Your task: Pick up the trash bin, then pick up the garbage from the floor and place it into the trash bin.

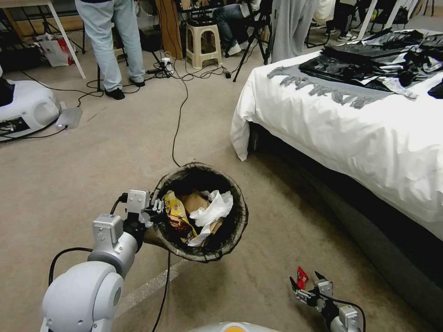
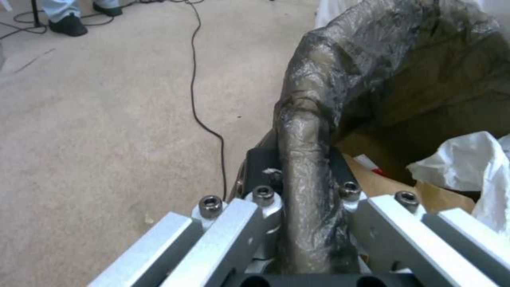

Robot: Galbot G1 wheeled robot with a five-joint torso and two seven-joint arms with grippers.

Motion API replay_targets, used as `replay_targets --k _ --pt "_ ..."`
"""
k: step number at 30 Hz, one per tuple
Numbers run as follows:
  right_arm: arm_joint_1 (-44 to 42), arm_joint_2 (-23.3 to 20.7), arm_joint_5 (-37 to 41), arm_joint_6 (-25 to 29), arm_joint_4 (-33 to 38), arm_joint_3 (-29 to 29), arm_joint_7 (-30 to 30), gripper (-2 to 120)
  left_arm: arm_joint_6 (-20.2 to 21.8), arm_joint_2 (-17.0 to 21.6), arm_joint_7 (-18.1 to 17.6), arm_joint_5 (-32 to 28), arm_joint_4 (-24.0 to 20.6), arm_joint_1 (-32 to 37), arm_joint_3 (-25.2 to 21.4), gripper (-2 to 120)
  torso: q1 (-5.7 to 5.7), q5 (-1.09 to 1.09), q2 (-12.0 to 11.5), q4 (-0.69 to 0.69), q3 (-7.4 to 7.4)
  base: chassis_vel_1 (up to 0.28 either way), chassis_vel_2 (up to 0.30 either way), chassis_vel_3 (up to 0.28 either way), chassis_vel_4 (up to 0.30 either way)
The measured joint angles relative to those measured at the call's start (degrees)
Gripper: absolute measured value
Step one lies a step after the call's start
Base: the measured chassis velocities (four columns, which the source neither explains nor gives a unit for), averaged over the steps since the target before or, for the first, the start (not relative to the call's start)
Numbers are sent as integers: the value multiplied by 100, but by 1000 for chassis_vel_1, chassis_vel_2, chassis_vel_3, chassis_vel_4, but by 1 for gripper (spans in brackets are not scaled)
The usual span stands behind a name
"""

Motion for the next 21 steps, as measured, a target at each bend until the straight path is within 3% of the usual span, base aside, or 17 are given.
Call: replay_targets --k 10,19,21 --pt "513 60 -218 426 -1045 -88 -213 100 17 -3 9 34 -60 39 -7 3 0 0 0 0 0 0 0 0 0" --pt "604 101 -205 606 -1336 -83 -245 100 21 -6 13 33 -63 27 -3 3 0 -2 0 0 0 0 0 0 0" --pt "655 140 -199 846 -1504 -70 -246 100 24 -6 16 33 -62 24 -1 3 0 0 0 0 0 0 0 0 0"
